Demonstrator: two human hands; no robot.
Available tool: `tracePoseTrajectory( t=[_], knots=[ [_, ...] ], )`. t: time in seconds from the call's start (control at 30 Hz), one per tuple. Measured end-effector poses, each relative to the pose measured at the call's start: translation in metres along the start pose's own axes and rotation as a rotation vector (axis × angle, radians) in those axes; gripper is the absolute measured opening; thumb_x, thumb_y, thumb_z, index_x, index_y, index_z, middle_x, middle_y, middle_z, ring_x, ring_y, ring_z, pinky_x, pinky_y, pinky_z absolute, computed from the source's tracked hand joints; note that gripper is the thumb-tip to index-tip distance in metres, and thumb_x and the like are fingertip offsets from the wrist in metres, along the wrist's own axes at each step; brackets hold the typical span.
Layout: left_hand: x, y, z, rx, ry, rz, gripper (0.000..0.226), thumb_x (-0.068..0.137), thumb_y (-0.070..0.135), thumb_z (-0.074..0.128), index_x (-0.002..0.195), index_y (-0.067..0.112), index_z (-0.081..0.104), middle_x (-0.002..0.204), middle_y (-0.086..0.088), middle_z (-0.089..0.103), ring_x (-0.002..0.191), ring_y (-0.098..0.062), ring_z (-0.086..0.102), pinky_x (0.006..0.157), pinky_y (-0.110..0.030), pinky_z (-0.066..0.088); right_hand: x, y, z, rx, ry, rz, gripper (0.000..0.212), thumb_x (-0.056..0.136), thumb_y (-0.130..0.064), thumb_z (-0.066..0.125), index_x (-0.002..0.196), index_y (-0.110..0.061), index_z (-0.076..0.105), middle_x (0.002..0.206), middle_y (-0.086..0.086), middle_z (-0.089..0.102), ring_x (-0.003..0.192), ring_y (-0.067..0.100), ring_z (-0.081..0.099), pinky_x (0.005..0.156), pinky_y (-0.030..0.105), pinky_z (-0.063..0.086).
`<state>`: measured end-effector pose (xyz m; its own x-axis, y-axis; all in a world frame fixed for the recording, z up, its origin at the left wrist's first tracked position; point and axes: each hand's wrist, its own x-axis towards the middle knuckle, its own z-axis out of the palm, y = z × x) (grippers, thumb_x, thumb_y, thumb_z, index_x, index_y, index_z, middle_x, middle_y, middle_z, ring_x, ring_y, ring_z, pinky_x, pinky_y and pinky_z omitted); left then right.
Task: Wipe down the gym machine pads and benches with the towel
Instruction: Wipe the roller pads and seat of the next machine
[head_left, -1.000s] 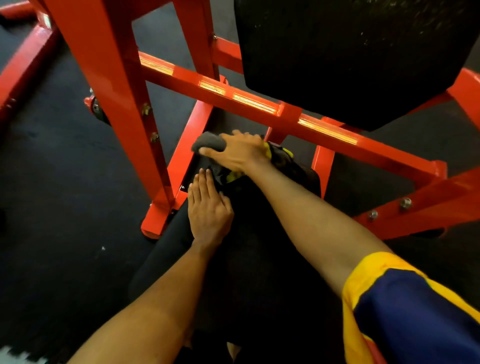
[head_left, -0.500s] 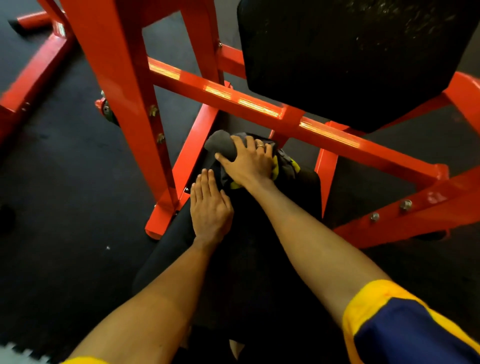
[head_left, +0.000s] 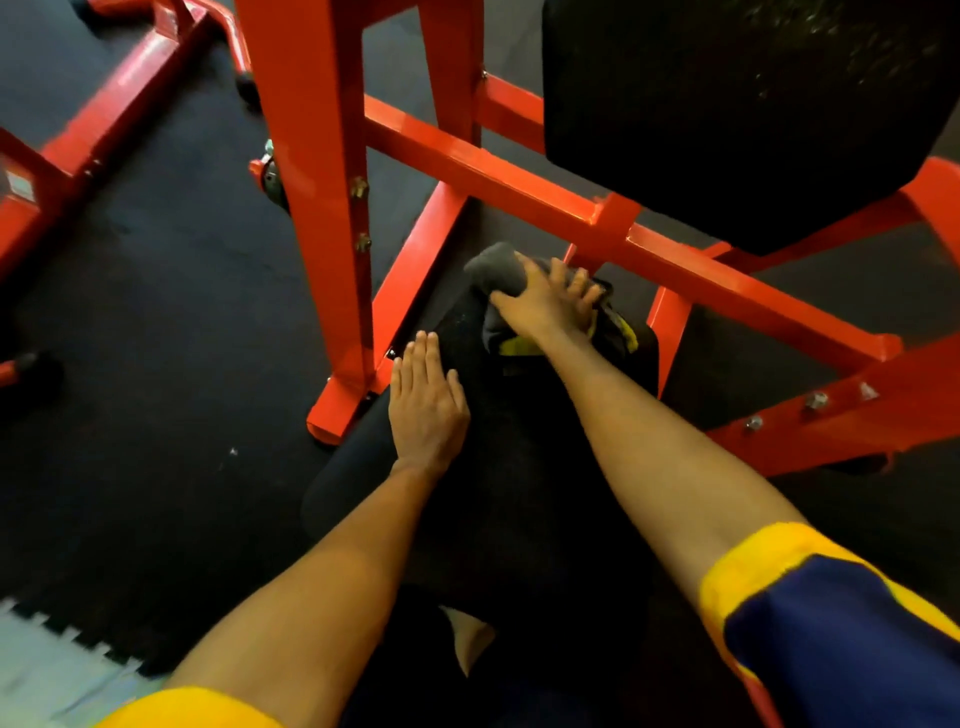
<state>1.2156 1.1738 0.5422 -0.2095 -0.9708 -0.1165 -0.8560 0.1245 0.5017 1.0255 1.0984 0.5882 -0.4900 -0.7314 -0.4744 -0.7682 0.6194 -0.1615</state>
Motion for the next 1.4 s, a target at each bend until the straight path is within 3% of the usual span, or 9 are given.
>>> tracePoseTrajectory(
  t=[0.1, 0.27, 0.4, 0.53, 0.77, 0.97, 1.1, 1.23, 1.4],
  knots=[
    [-0.005, -0.002, 0.0, 0.021, 0.025, -0.033, 0.06, 0.104, 0.03, 0.036, 0.158, 0.005, 0.03, 0.163, -0.016, 0.032, 0.153, -0.027, 0.029, 0.127, -0.036, 0.01, -0.023, -0.027, 0.023, -0.094, 0.042, -0.154, 0.08, 0.089, -0.079, 0.048, 0.159, -0.05, 0.023, 0.173, 0.005, 0.003, 0.157, 0.043, -0.006, 0.123, 0.063, -0.007],
    [-0.011, -0.003, -0.002, 0.005, 0.037, -0.059, 0.062, 0.102, 0.033, 0.032, 0.157, 0.005, 0.031, 0.163, -0.016, 0.033, 0.152, -0.028, 0.029, 0.127, -0.039, 0.012, -0.076, 0.033, 0.041, -0.227, 0.15, -0.462, 0.078, 0.087, -0.079, 0.047, 0.157, -0.046, 0.034, 0.172, -0.002, 0.017, 0.158, 0.038, 0.011, 0.124, 0.063, 0.013],
    [-0.011, 0.0, -0.003, 0.052, 0.049, -0.06, 0.061, 0.104, 0.035, 0.031, 0.158, 0.006, 0.028, 0.163, -0.015, 0.033, 0.152, -0.027, 0.029, 0.127, -0.04, 0.013, -0.049, 0.051, 0.016, -0.212, 0.067, -0.266, 0.079, 0.089, -0.08, 0.044, 0.158, -0.048, 0.024, 0.173, -0.007, 0.005, 0.158, 0.039, 0.004, 0.124, 0.065, 0.007],
    [-0.01, -0.001, -0.001, 0.063, 0.058, -0.06, 0.06, 0.104, 0.031, 0.035, 0.157, 0.004, 0.031, 0.162, -0.016, 0.035, 0.151, -0.028, 0.031, 0.127, -0.041, 0.016, -0.016, -0.015, 0.006, -0.158, -0.004, -0.15, 0.085, 0.085, -0.088, 0.038, 0.158, -0.048, 0.023, 0.174, 0.002, 0.002, 0.156, 0.047, -0.005, 0.122, 0.067, -0.004],
    [-0.01, 0.0, 0.001, 0.08, 0.097, -0.072, 0.061, 0.098, 0.03, 0.032, 0.148, -0.004, 0.044, 0.15, -0.026, 0.048, 0.142, -0.04, 0.044, 0.122, -0.049, 0.027, -0.018, -0.053, 0.015, -0.437, -0.057, -0.594, 0.086, 0.088, -0.088, 0.031, 0.155, -0.035, 0.039, 0.168, 0.0, 0.028, 0.159, 0.034, 0.004, 0.123, 0.065, 0.0],
    [-0.006, 0.001, -0.002, 0.074, 0.085, -0.054, 0.061, 0.101, 0.034, 0.034, 0.154, 0.003, 0.037, 0.156, -0.017, 0.044, 0.146, -0.029, 0.038, 0.125, -0.042, 0.023, 0.016, -0.068, 0.003, -0.386, -0.037, -0.336, 0.075, 0.092, -0.073, 0.044, 0.156, -0.035, 0.036, 0.166, 0.005, 0.029, 0.158, 0.038, 0.01, 0.122, 0.068, 0.006],
    [-0.007, -0.004, 0.002, 0.072, 0.088, -0.071, 0.06, 0.097, 0.029, 0.034, 0.148, -0.002, 0.044, 0.15, -0.023, 0.049, 0.141, -0.036, 0.045, 0.123, -0.046, 0.028, -0.029, -0.055, 0.03, -0.286, 0.026, -0.476, 0.07, 0.091, -0.066, 0.051, 0.154, -0.037, 0.039, 0.168, 0.001, 0.027, 0.158, 0.037, 0.001, 0.124, 0.064, -0.001],
    [-0.008, -0.001, 0.001, 0.048, 0.071, -0.074, 0.063, 0.1, 0.034, 0.031, 0.149, -0.004, 0.042, 0.153, -0.024, 0.045, 0.144, -0.036, 0.041, 0.124, -0.046, 0.025, -0.049, 0.001, 0.039, -0.192, 0.14, -0.539, 0.072, 0.087, -0.063, 0.059, 0.153, -0.039, 0.043, 0.169, -0.004, 0.024, 0.159, 0.034, 0.01, 0.124, 0.063, 0.013],
    [-0.008, -0.001, -0.002, 0.064, 0.065, -0.045, 0.062, 0.103, 0.036, 0.03, 0.157, 0.005, 0.032, 0.161, -0.016, 0.036, 0.151, -0.028, 0.031, 0.127, -0.041, 0.015, -0.019, 0.008, 0.021, -0.08, 0.146, -0.26, 0.074, 0.086, -0.067, 0.059, 0.152, -0.043, 0.038, 0.173, 0.001, 0.007, 0.159, 0.033, 0.008, 0.126, 0.059, 0.012]
  ],
)
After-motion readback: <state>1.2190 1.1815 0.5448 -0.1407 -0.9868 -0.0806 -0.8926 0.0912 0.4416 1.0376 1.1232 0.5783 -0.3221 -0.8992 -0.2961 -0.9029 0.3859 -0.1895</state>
